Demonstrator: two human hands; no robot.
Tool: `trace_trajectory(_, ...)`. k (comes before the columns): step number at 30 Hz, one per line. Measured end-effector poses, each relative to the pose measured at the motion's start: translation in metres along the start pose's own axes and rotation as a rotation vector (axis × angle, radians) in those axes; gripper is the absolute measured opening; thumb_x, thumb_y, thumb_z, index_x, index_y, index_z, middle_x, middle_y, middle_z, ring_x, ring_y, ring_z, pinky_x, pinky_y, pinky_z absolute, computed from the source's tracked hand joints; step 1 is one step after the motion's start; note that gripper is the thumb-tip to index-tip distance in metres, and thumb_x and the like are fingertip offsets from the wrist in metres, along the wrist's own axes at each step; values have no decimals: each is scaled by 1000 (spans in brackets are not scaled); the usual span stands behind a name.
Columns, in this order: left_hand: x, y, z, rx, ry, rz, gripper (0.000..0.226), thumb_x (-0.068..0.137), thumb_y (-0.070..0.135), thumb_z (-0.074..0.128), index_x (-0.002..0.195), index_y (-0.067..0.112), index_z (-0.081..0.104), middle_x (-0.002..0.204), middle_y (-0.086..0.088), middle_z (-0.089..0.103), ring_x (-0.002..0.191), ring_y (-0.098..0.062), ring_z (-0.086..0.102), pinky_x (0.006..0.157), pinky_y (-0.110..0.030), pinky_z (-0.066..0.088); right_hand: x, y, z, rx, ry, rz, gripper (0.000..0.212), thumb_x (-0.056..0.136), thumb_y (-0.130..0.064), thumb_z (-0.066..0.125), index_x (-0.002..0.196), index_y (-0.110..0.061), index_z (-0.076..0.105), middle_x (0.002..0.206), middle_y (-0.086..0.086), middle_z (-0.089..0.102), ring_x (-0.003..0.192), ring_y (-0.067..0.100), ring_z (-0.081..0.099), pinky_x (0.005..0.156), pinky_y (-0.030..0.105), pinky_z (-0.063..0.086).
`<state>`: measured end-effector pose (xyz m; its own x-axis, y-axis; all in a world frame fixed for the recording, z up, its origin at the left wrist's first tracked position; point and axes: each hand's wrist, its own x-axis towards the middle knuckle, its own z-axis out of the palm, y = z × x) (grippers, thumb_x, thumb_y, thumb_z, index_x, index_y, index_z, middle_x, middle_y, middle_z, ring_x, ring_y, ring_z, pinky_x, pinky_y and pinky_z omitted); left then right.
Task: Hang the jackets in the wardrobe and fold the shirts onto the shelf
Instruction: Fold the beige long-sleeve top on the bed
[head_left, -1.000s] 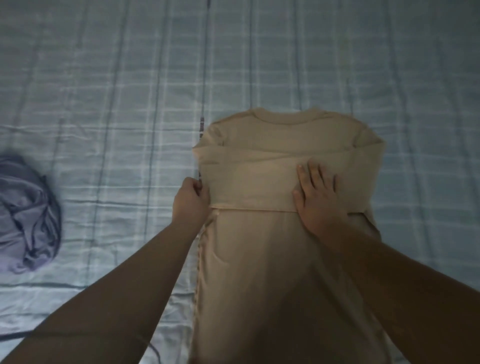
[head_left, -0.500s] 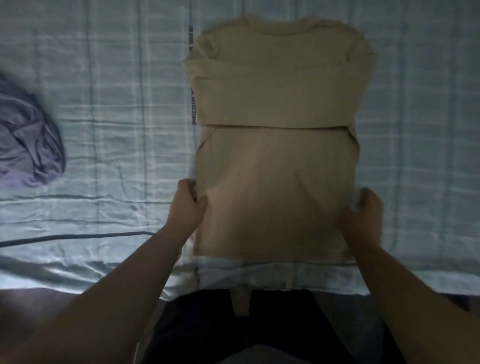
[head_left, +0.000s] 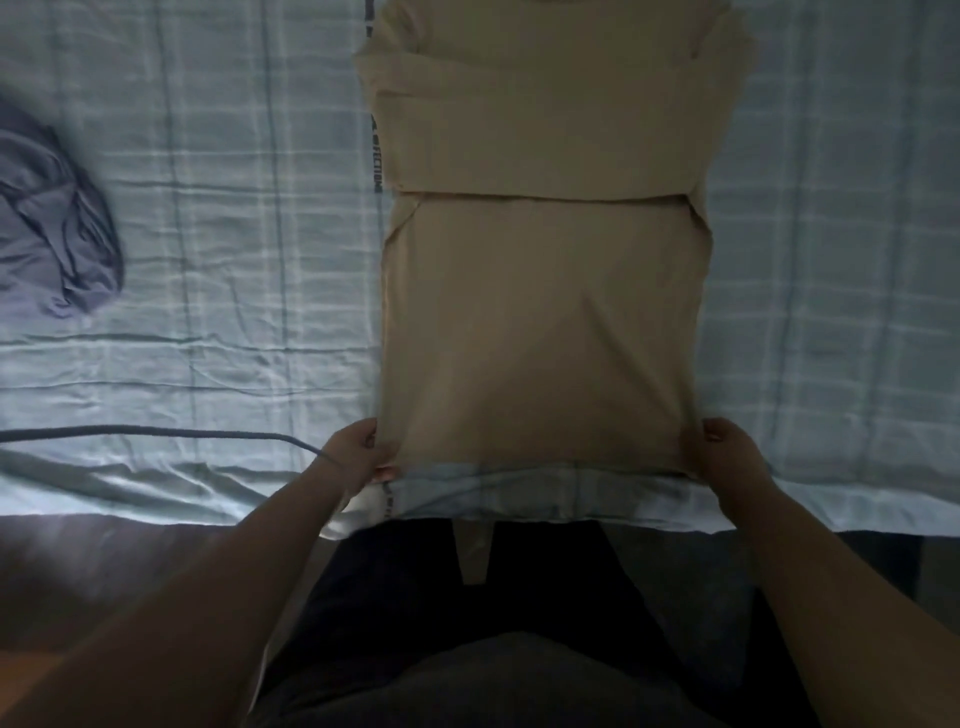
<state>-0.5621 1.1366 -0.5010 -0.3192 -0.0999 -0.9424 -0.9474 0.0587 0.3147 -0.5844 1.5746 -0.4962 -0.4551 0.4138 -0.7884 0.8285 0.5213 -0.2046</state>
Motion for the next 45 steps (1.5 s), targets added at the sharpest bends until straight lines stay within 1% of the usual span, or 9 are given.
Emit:
trace_trajectory(6, -16, -33, -12, 56, -27, -14, 14, 97, -1, 55, 109, 0, 63, 94, -18, 72, 76, -22, 72, 64, -25, 58, -9, 14, -4, -102, 51, 90, 27, 95, -17, 52, 115, -2, 62, 94, 12, 60, 84, 28, 54, 76, 34, 42)
trace_trajectory(10, -28, -34, -9, -7, -36, -5, 12, 96, 1, 58, 105, -1, 65, 93, -22, 72, 74, -23, 71, 63, -29, 59, -11, 15, -7, 64, 45, 164, 26, 91, -11, 48, 114, -3, 58, 92, 16, 62, 80, 32, 62, 73, 44, 57)
trace_trajectory(13, -35, -17, -13, -83, -59, 30, 18, 95, 7, 60, 111, -1, 65, 106, -22, 72, 95, -32, 69, 87, -43, 56, -24, 1, -16, 323, -7, 177, 21, 97, -17, 52, 116, -10, 55, 107, 16, 56, 91, 31, 60, 78, 46, 58)
trace_trajectory(21, -62, 77, -30, -226, -114, 51, 18, 96, 6, 56, 114, 5, 57, 82, -12, 68, 67, -21, 69, 63, -33, 60, -54, -65, -72, 683, 44, 63, 22, 96, -18, 59, 119, -21, 59, 100, 15, 57, 73, 22, 57, 49, 24, 53)
trace_trajectory(26, -76, 143, -37, -312, -132, 168, 27, 97, 1, 55, 121, 15, 53, 87, -13, 63, 78, -26, 65, 77, -40, 59, -60, -139, -102, 836, -4, -35, 26, 100, -13, 51, 126, -12, 58, 95, 11, 59, 77, 18, 60, 59, 28, 49)
trace_trajectory(31, -70, 211, -42, -375, -162, 252, 7, 99, 10, 54, 99, 12, 60, 91, -10, 67, 78, -18, 69, 81, -36, 57, -49, -214, -127, 899, -67, -126, 32, 100, -5, 49, 133, -4, 51, 105, 1, 60, 72, -2, 61, 60, 10, 51)
trace_trajectory(35, -42, 266, -46, -478, -131, 292, 7, 98, 15, 53, 96, 13, 59, 94, -16, 63, 73, -19, 63, 74, -34, 55, -14, -264, -138, 1030, -83, -74, 18, 97, -10, 55, 115, -12, 57, 106, 6, 60, 75, 10, 63, 62, 18, 54)
trace_trajectory(41, 11, 336, -44, -625, -109, 271, 16, 98, 17, 51, 90, 13, 64, 86, -7, 70, 66, -13, 66, 72, -31, 51, 41, -331, -144, 1128, -96, 4, 11, 98, -16, 57, 88, -11, 61, 57, 3, 68, 48, 9, 64, 44, 20, 52)
trace_trajectory(45, 45, 377, -39, -632, -108, 274, 24, 95, 17, 55, 79, 16, 72, 83, -4, 74, 70, -15, 69, 70, -31, 54, 80, -363, -141, 1157, -72, -1, 9, 99, -10, 55, 100, -7, 62, 76, 8, 68, 62, 13, 65, 46, 21, 55)
